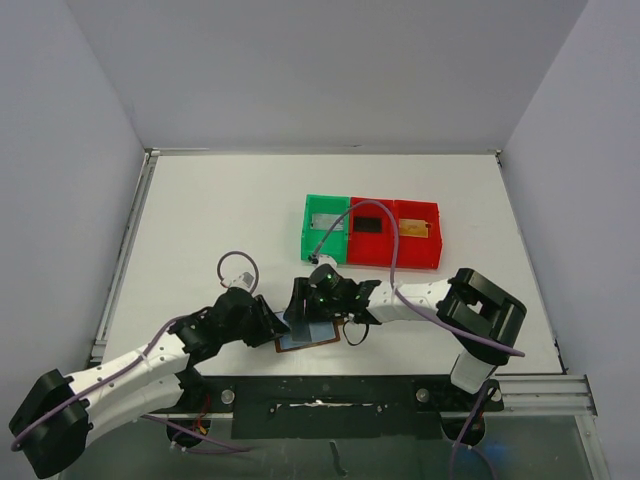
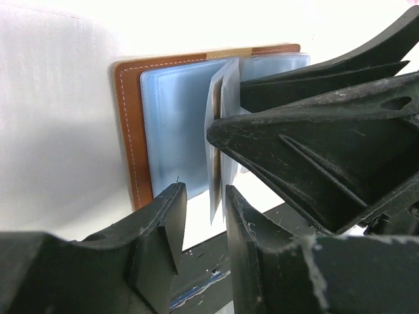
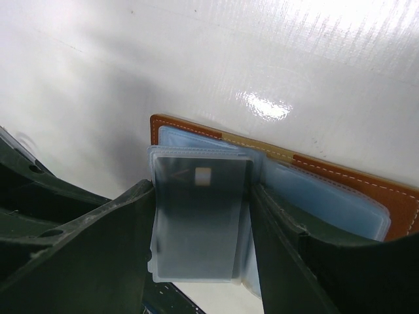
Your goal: Take the credit cards out of the card holder
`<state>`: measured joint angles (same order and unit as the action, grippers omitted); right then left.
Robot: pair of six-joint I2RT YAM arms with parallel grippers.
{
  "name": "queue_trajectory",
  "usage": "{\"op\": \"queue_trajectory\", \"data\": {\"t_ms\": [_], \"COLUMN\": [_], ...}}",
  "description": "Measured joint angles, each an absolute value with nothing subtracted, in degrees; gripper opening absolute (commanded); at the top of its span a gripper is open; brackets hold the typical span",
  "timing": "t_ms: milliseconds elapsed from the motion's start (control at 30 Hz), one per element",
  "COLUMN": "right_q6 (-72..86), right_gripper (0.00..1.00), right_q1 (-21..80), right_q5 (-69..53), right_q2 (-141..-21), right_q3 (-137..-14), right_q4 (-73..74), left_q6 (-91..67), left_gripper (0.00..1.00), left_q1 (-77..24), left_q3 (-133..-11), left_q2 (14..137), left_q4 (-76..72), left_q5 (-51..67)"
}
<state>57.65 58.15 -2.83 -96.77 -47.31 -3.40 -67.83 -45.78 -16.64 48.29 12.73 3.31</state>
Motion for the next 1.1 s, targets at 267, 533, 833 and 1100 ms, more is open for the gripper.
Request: {"op": "queue_trajectory", "data": {"t_ms": [267, 533, 833, 1100], "right_q6": [58.15, 58.65, 58.92, 59.02], "right_gripper": [0.52, 0.52, 0.52, 0.52], "right_q1": [57.65, 57.39, 57.36, 57.34], "right_q5": [-4.12, -4.67, -4.91, -5.13], "right_q2": [-96.75, -96.75, -96.77, -96.77], "right_q3": [-46.37, -45.98, -45.82, -45.3], "right_q4": [-5.43, -6.31, -6.76, -7.73], "left_q6": [-67.83, -67.9, -67.85, -67.66], "left_gripper": [0.28, 0.25, 0.25, 0.25], "left_q1": [-45.76, -45.76, -45.76, -45.76], "left_q3": [-16.64, -15.49, -15.46, -15.42], "left_q2": [46.35, 45.76, 48.99, 52.34], "left_q4": [13.78, 13.1, 12.19, 9.45], "left_q5": [1.08, 0.47, 0.32, 0.6]}}
